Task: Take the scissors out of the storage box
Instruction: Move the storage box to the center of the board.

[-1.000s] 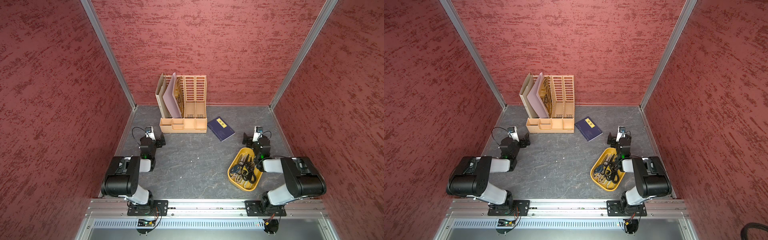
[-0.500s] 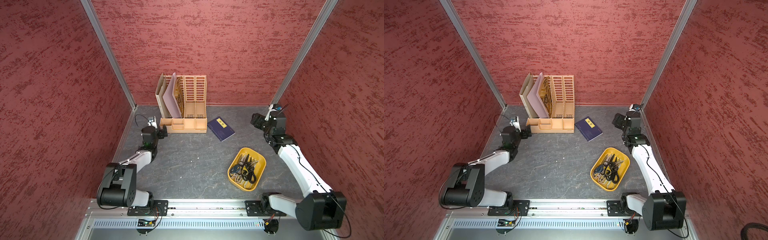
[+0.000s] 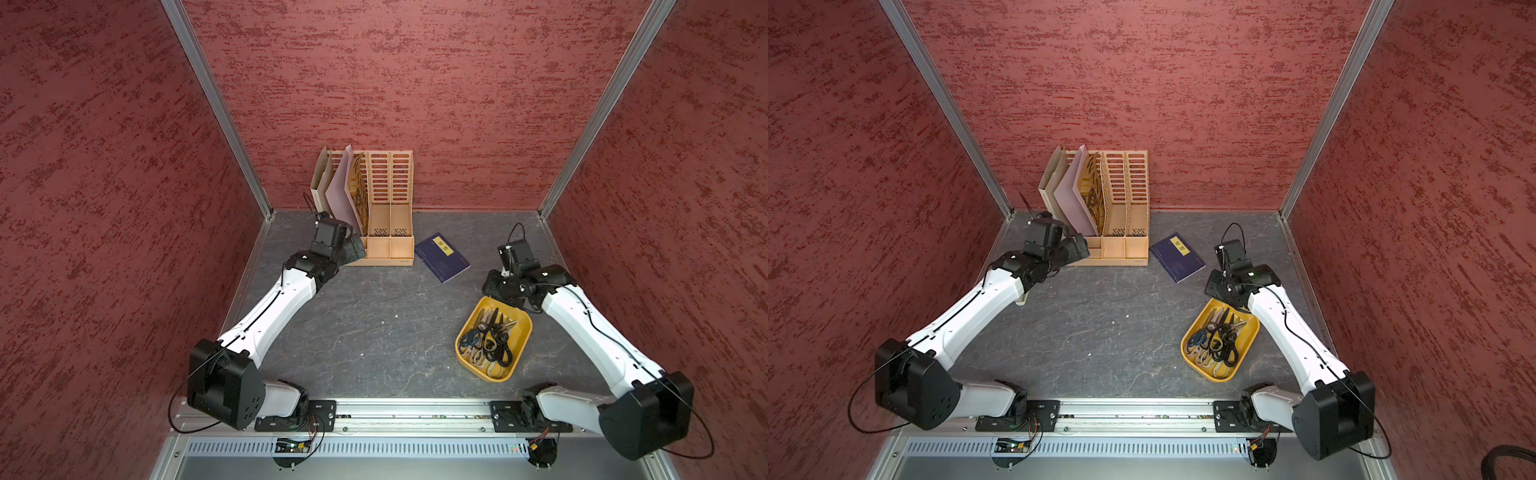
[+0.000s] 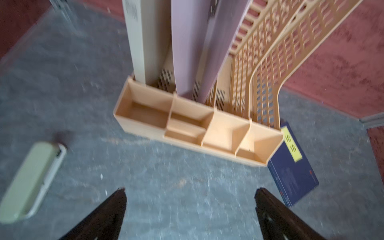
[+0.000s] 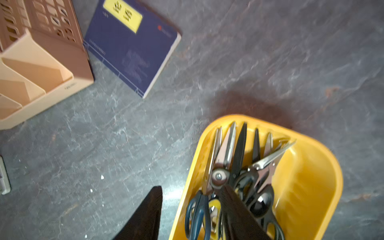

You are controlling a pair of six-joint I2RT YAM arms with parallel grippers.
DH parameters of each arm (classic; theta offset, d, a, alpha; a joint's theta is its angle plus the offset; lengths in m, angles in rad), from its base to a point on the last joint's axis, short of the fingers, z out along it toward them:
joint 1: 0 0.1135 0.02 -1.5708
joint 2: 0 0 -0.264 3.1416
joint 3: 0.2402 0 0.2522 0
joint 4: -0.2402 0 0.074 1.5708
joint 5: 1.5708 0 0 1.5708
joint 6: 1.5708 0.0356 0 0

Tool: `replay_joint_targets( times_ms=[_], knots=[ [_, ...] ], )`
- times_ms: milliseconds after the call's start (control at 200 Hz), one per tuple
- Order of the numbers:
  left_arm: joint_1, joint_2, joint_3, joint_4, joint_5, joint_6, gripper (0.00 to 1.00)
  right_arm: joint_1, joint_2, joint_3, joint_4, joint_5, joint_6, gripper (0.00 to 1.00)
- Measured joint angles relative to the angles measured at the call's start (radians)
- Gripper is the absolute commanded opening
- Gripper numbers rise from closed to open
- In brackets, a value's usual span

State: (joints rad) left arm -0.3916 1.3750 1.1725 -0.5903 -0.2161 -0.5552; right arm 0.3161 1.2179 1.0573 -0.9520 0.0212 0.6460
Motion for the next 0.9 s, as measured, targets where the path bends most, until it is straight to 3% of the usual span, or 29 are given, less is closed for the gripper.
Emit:
replay_joint_targets(
  times_ms=[140, 356, 761, 902],
  knots=[
    [-0.085, 0.003, -0.003, -0.146, 0.032, -0.127, 1.0, 0.047, -0.011, -0.068, -0.014, -0.011, 0.037, 0.46],
    [-0.094, -0.014, -0.12, -0.222, 0.063, -0.217, 1.0, 0.155, 0.022, -0.086, 0.015, -0.005, 0.115, 0.45],
    [-0.005, -0.184, -0.169, -0.255, 0.125, -0.161, 1.0, 0.257, 0.199, -0.083, 0.039, 0.083, 0.261, 0.4],
    [0.09, -0.289, -0.259, -0.258, 0.171, -0.144, 1.0, 0.28, 0.244, -0.08, 0.071, 0.1, 0.282, 0.34]
  ],
)
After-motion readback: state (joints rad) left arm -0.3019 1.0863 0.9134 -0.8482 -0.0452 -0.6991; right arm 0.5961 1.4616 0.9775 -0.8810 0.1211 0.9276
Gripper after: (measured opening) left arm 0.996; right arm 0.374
